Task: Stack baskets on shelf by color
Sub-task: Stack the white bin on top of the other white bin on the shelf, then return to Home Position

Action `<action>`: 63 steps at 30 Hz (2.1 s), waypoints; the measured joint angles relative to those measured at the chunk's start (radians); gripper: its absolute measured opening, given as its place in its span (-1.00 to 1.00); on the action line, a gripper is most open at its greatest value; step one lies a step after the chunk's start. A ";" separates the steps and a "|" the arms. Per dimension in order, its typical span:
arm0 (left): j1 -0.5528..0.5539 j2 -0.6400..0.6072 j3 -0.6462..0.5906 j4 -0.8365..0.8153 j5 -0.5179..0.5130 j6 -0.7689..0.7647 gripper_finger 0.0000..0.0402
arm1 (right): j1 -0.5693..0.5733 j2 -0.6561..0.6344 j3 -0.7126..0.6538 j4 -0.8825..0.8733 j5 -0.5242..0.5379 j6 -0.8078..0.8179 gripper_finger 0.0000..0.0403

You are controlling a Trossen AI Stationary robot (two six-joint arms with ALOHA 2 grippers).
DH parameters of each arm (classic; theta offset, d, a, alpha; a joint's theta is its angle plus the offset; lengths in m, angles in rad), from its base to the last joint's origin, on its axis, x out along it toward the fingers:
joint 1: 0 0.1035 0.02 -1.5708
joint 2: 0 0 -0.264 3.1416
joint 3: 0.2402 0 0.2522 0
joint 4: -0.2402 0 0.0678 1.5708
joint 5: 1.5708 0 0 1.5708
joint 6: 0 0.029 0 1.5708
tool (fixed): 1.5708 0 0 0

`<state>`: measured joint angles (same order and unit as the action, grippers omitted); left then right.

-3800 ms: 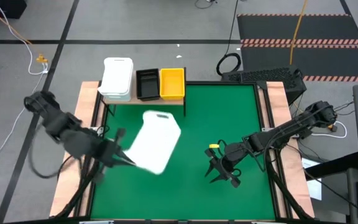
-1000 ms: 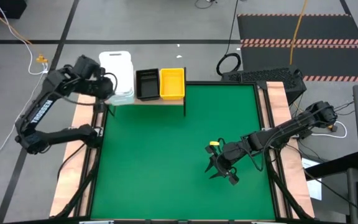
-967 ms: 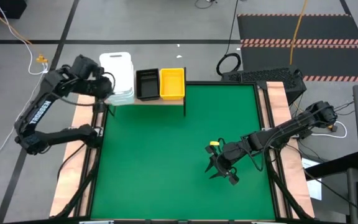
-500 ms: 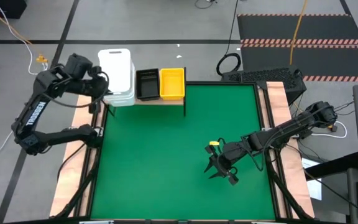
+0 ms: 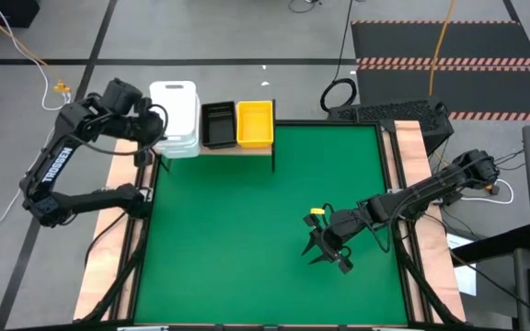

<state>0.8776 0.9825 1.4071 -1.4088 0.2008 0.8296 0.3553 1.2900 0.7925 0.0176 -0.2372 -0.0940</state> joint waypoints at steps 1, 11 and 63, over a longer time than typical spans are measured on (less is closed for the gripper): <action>0.000 -0.002 0.000 0.004 -0.005 -0.005 -0.90 | 0.000 0.000 0.000 -0.004 0.000 0.000 -0.34; 0.000 -0.024 0.000 0.019 -0.227 -0.188 -0.68 | 0.000 0.000 0.000 -0.004 0.001 0.000 -0.34; -0.928 -0.203 -0.650 1.291 -0.222 -0.776 -0.97 | 0.109 -0.488 -0.036 -0.001 0.656 0.196 -0.97</action>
<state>-0.0502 0.7798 0.7567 -0.1181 -0.0210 0.0531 0.4642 0.8021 0.7565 0.0171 0.4189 0.1022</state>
